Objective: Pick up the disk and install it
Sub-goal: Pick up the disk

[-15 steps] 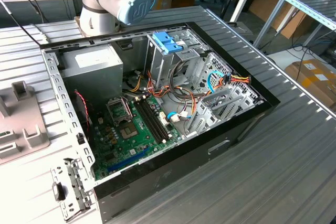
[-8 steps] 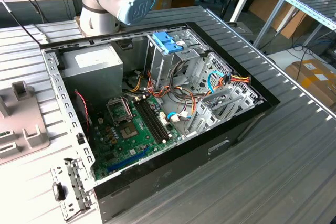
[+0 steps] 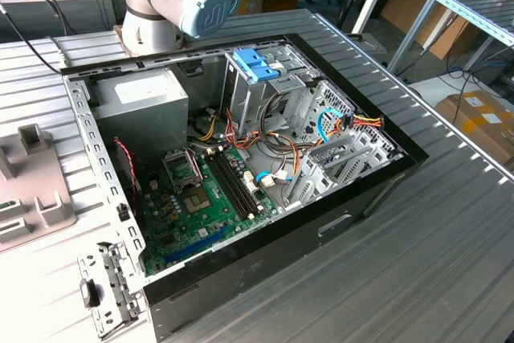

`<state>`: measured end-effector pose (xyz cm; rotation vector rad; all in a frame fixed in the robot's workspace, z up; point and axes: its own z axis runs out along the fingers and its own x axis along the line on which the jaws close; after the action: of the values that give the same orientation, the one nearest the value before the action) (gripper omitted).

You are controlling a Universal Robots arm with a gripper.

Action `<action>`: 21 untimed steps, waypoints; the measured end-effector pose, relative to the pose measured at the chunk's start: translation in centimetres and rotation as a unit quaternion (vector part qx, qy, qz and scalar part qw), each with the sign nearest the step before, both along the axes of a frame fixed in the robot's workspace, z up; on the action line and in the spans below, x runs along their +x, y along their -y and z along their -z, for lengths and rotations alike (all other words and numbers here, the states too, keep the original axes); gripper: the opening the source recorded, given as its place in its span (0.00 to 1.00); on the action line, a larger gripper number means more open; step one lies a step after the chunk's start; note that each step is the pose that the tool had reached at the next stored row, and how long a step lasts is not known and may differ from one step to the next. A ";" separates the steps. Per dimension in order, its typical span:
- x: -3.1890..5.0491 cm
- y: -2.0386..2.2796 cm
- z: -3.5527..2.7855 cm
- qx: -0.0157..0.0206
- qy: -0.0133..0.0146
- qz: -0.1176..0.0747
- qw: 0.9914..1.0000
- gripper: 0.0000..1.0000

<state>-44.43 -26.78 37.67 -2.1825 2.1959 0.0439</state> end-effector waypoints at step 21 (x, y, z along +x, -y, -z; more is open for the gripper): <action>0.00 0.00 -2.52 0.002 0.000 0.000 1.000 0.37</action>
<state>-44.43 -26.78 40.19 -2.1805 2.1940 0.0479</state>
